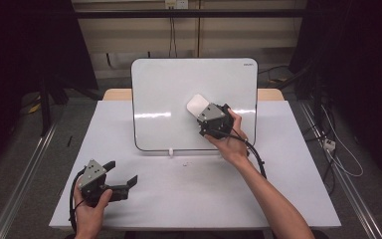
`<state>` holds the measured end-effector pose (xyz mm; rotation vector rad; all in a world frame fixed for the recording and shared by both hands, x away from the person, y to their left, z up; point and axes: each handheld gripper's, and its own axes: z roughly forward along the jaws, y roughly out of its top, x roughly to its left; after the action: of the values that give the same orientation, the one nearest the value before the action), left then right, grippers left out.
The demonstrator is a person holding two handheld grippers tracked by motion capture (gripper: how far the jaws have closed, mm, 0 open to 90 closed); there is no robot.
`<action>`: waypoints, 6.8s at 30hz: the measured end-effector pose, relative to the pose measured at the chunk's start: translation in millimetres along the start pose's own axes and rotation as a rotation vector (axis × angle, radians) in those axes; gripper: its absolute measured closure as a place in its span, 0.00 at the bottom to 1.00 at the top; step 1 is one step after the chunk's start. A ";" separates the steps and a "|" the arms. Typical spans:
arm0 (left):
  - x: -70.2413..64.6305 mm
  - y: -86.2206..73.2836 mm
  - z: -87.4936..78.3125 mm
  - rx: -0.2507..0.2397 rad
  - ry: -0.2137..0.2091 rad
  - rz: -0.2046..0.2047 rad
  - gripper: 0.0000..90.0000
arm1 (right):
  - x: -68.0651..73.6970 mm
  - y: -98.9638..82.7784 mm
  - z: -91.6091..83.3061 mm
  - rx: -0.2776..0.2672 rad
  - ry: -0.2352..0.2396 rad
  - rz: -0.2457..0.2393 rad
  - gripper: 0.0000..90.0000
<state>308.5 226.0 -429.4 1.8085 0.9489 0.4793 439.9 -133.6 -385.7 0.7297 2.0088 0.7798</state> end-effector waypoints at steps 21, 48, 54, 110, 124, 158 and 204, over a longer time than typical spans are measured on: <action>1.8 0.5 0.4 0.001 -0.006 -0.001 0.06 | -28.6 19.5 7.2 -0.013 -0.026 0.110 0.35; 0.2 2.3 2.6 -0.002 -0.008 0.002 0.06 | -39.6 19.5 -18.5 -0.081 0.058 0.198 0.35; 0.8 1.5 1.8 -0.002 0.000 0.000 0.06 | -41.5 12.1 -19.7 -0.093 0.082 0.238 0.35; 1.3 1.6 1.3 0.001 0.016 -0.010 0.06 | -63.2 -49.5 -80.9 -0.105 0.016 0.334 0.35; 1.5 1.5 0.6 -0.002 0.019 -0.010 0.06 | -52.9 -68.6 -90.3 -0.088 0.016 0.339 0.35; 0.9 1.2 3.4 0.008 0.011 -0.006 0.06 | -31.2 -96.7 -54.2 0.036 -0.014 0.257 0.35; 6.3 0.1 -0.9 -0.005 0.014 -0.033 0.06 | -36.2 -94.9 -48.3 0.034 0.046 0.377 0.05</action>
<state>311.7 231.4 -429.5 1.7845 0.9853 0.4733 396.5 -232.7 -416.5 1.1396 1.9536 0.9866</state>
